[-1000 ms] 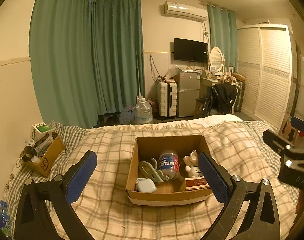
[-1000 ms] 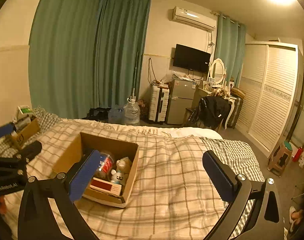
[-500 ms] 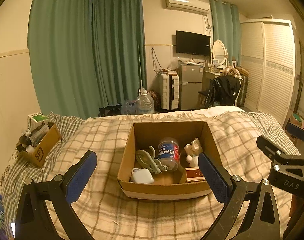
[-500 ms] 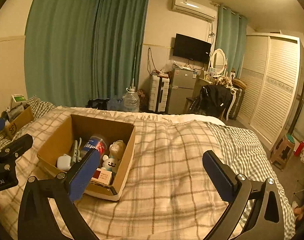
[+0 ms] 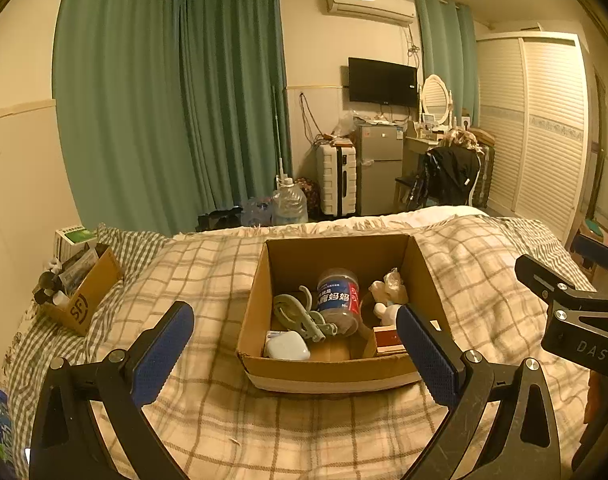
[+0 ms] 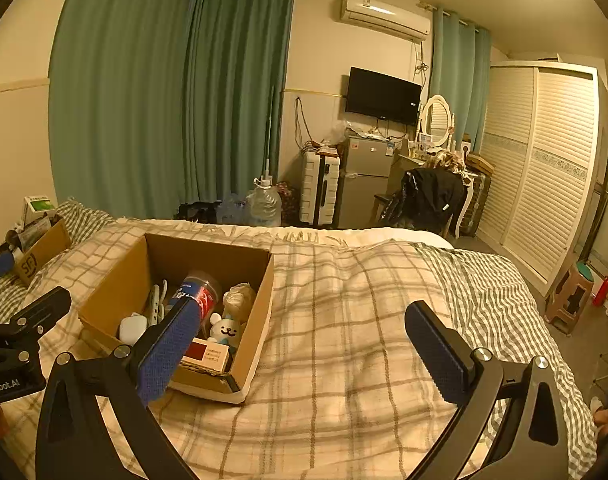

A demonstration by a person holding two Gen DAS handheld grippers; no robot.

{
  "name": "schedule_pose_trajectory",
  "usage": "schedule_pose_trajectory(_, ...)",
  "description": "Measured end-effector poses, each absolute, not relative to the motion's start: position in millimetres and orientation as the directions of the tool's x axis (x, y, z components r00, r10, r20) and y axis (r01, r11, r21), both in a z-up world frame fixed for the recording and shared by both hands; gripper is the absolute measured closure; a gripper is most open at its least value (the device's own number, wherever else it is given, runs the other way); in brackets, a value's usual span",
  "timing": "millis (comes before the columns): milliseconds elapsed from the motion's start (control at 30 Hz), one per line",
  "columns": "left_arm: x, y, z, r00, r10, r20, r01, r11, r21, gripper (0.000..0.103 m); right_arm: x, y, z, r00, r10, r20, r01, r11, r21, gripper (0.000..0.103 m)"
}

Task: Organize objects

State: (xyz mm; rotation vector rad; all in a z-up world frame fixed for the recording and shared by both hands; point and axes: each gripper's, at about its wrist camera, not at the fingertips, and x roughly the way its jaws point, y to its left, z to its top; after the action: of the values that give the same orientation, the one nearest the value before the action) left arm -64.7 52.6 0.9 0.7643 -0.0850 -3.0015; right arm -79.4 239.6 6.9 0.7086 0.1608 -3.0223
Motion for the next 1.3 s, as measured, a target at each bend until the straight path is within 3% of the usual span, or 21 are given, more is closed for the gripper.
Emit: schedule_pose_trajectory(1300, -67.8, 51.4, -4.9, -0.862, -0.049, -0.505, 0.034, -0.999, 0.039, 0.0, -81.0, 236.5, 4.3, -0.889, -0.016, -0.457, 0.052, -0.996, -0.067, 0.0)
